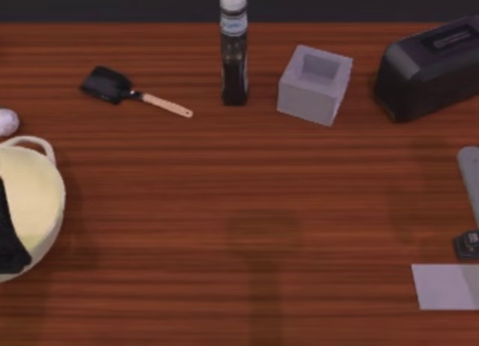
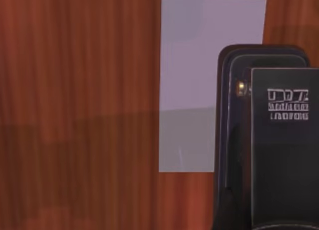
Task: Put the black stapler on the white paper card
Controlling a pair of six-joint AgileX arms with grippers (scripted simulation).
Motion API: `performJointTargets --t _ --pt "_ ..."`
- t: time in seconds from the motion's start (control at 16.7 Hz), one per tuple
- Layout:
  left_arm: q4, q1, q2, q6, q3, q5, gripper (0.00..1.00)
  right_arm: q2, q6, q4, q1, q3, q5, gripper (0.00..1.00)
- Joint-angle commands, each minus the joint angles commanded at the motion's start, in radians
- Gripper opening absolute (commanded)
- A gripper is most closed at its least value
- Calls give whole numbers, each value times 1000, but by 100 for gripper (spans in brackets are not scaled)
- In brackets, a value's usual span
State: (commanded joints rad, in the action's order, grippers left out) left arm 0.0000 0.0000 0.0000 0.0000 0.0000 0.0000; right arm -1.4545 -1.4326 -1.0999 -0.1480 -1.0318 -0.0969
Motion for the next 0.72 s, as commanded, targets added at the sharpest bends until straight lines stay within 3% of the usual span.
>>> performJointTargets --t 0.24,0.72 --pt "0 0 0 0 0 0 100 -25 9 74 -3 42 0 0" --pt "0 0 0 0 0 0 100 -164 34 423 -31 247 0 0"
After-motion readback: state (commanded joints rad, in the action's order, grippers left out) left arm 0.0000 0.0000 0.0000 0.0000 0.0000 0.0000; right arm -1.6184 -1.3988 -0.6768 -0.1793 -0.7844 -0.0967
